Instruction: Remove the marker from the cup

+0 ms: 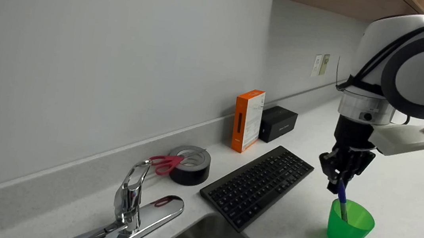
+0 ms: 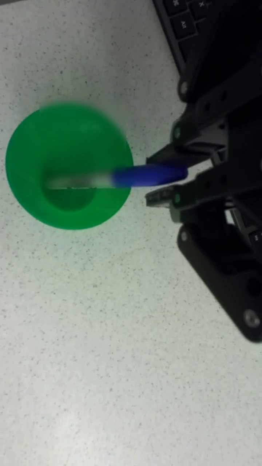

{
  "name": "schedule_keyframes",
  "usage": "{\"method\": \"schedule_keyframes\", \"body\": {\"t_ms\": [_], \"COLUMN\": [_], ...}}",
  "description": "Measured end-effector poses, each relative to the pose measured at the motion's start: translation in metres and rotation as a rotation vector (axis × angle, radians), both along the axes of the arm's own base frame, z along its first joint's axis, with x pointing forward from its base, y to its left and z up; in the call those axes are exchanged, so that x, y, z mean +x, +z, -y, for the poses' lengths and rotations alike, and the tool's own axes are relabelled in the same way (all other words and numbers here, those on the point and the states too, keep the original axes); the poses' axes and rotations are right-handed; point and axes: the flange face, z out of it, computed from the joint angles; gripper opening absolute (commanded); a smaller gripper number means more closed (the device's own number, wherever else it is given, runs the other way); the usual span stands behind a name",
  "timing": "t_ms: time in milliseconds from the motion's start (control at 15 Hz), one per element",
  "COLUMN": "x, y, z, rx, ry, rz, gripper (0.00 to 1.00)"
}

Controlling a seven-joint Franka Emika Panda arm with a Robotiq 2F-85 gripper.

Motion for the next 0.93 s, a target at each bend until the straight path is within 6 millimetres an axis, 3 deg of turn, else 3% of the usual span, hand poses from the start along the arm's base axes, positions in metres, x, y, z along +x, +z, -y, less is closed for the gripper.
{"method": "schedule_keyframes", "body": {"t_ms": [467, 667, 933], "x": [-0.021, -0.039, -0.058], "y": [0.016, 0.039, 0.087], "z": [-0.004, -0.008, -0.012], "rx": [-0.001, -0.003, -0.011], "ry": [0.005, 0.011, 0.015], "rz": [0.022, 0.066, 0.171], "gripper": [0.03, 0.03, 0.03]}}
